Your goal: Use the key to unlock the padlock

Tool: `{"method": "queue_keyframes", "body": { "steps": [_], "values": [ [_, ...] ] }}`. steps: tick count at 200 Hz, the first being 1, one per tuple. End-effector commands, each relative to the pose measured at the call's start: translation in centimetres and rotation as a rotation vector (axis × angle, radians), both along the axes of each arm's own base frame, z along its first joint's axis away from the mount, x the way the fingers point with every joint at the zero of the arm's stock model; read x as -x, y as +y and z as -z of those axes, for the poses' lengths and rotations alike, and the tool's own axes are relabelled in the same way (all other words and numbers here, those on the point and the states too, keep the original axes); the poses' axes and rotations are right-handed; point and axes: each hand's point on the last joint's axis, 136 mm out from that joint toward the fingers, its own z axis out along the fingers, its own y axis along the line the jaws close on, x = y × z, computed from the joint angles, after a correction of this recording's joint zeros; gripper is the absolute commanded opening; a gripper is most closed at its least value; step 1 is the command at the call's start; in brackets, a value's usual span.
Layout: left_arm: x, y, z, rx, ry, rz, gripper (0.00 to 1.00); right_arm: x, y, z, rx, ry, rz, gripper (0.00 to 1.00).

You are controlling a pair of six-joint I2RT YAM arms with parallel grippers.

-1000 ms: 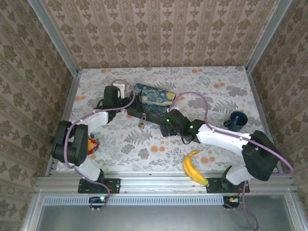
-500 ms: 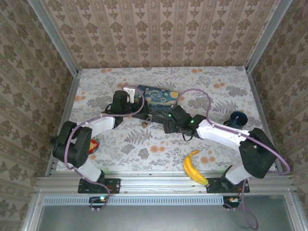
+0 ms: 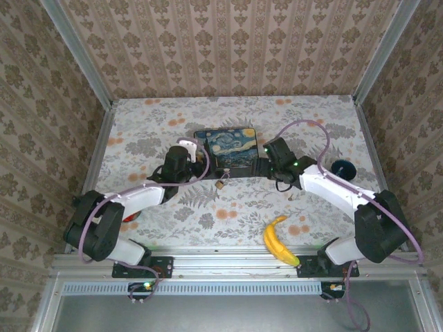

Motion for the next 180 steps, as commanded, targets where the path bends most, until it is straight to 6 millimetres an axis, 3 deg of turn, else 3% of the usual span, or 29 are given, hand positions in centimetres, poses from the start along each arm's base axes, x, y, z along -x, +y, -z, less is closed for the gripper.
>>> {"method": "queue_keyframes", "body": {
  "steps": [1, 72, 140, 180],
  "values": [
    [0.6, 1.1, 0.6, -0.006, 0.039, -0.057, 0.68, -2.0, 1.6, -0.8, -0.111, -0.006, -0.018, 0.72],
    [1.7, 1.3, 1.2, 0.055, 0.067, -0.112, 0.63, -5.3, 5.4, 2.1, -0.189, 0.064, -0.102, 0.65],
    [1.4, 1.3, 1.0, 0.089, 0.064, -0.149, 0.60, -9.0, 9.8, 1.6, -0.299, 0.058, -0.185, 0.58],
    [0.6, 1.2, 0.6, 0.073, 0.051, -0.162, 0.60, -10.7, 11.1, 1.4, -0.318, 0.059, -0.202, 0.58]
  ]
}}
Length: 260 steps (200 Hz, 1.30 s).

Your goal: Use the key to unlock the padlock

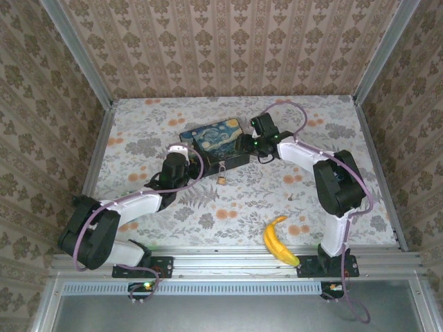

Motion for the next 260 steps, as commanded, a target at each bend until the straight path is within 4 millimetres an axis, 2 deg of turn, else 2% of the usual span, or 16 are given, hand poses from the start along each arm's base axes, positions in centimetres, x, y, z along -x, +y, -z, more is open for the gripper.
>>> {"method": "queue_keyframes", "body": {
  "steps": [1, 36, 73, 92, 112, 125, 134, 144, 169, 176, 179, 189, 206, 229, 260],
  "values": [
    [0.4, -1.2, 0.3, 0.021, 0.041, 0.036, 0.60, 0.5, 4.0, -0.4, -0.108, 0.034, -0.110, 0.57],
    [0.1, -0.7, -0.2, 0.013, 0.029, 0.009, 0.61, -0.1, 3.5, -1.0, -0.059, 0.019, -0.108, 0.62],
    [0.4, 0.7, -1.1, -0.012, 0.013, -0.026, 0.65, -0.1, 0.5, -2.9, 0.091, -0.030, -0.084, 0.71],
    [0.7, 1.8, -1.7, -0.024, 0.001, -0.057, 0.71, 0.4, -1.3, -4.3, 0.168, -0.053, -0.063, 0.73],
    [1.2, 3.2, -2.4, -0.044, -0.009, -0.091, 0.82, 2.1, -3.8, -5.3, 0.256, -0.053, -0.035, 0.71],
    [1.6, 4.1, -3.1, -0.062, -0.021, -0.112, 0.92, 3.6, -5.5, -5.7, 0.306, -0.056, -0.006, 0.69],
    [1.9, 4.8, -3.6, -0.077, -0.030, -0.125, 1.00, 5.5, -7.1, -5.5, 0.348, -0.032, 0.010, 0.67],
    [2.4, 5.6, -4.1, -0.094, -0.038, -0.139, 1.00, 7.2, -8.6, -5.5, 0.383, -0.024, 0.033, 0.65],
    [3.7, 7.3, -5.1, -0.119, -0.056, -0.159, 1.00, 12.3, -11.9, -4.0, 0.441, 0.048, 0.070, 0.54],
    [4.0, 7.7, -5.4, -0.115, -0.063, -0.166, 1.00, 13.7, -12.5, -3.0, 0.451, 0.081, 0.071, 0.53],
    [4.1, 7.9, -5.5, -0.112, -0.064, -0.168, 1.00, 14.3, -12.8, -3.3, 0.442, 0.074, 0.074, 0.52],
    [4.5, 8.2, -5.8, -0.097, -0.072, -0.173, 1.00, 16.0, -13.5, -2.3, 0.443, 0.113, 0.075, 0.51],
    [5.1, 8.4, -5.8, -0.071, -0.074, -0.171, 1.00, 18.3, -14.5, -0.5, 0.438, 0.178, 0.080, 0.45],
    [5.5, 8.3, -5.7, -0.045, -0.065, -0.160, 1.00, 19.9, -15.6, 1.8, 0.419, 0.246, 0.113, 0.43],
    [5.4, 7.8, -4.9, -0.032, -0.035, -0.149, 1.00, 19.8, -17.1, 3.5, 0.400, 0.291, 0.226, 0.42]
  ]
}}
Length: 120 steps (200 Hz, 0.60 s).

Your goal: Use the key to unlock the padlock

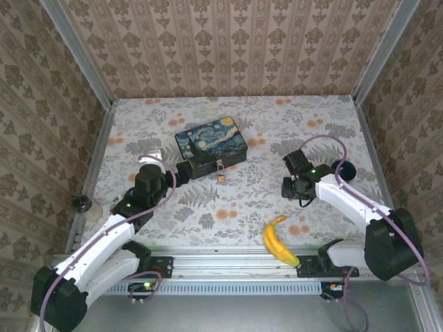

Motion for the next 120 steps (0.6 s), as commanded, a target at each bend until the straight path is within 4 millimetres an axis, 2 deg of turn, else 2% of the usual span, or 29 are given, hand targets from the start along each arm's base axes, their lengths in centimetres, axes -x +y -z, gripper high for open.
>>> {"method": "queue_keyframes", "body": {
  "steps": [1, 27, 82, 120],
  "values": [
    [0.2, -0.1, 1.1, 0.013, 0.043, 0.005, 1.00, 0.0, -0.9, 0.8, -0.013, 0.010, 0.106, 0.42],
    [0.1, -0.6, 2.0, 0.022, 0.074, 0.021, 1.00, -0.4, -2.0, 1.9, 0.019, 0.022, 0.196, 0.41],
    [0.3, -0.8, 3.0, 0.029, 0.098, 0.025, 1.00, -1.6, -1.1, 4.2, -0.013, 0.045, 0.230, 0.41],
    [0.2, -0.8, 3.2, 0.030, 0.100, 0.022, 1.00, -1.2, -1.4, 5.1, 0.015, 0.079, 0.238, 0.41]
  ]
}}
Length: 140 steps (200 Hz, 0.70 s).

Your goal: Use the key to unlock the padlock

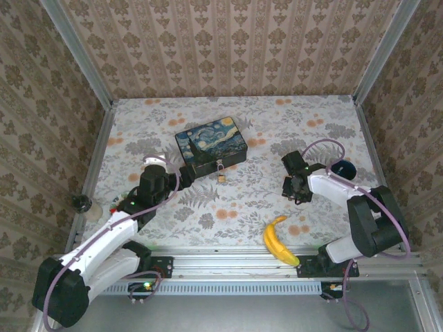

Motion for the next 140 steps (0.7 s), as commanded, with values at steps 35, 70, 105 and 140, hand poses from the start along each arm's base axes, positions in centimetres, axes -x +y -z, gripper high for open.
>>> {"method": "queue_keyframes", "body": {
  "steps": [35, 70, 105, 140],
  "values": [
    [-0.1, 0.0, 0.2, 0.017, 0.002, -0.003, 1.00, 1.3, -1.1, 0.7, 0.039, 0.040, 0.046, 0.41],
    [-0.1, 0.1, 0.3, 0.016, 0.002, -0.006, 1.00, 2.0, -1.3, 0.7, 0.037, 0.041, 0.050, 0.37],
    [0.0, 0.1, 0.2, 0.017, 0.002, -0.005, 1.00, 2.3, -1.4, 0.5, 0.033, 0.039, 0.053, 0.31],
    [0.1, 0.3, 0.3, 0.014, 0.001, -0.011, 1.00, 2.1, -1.0, 0.5, 0.014, 0.030, 0.054, 0.29]
  ]
}}
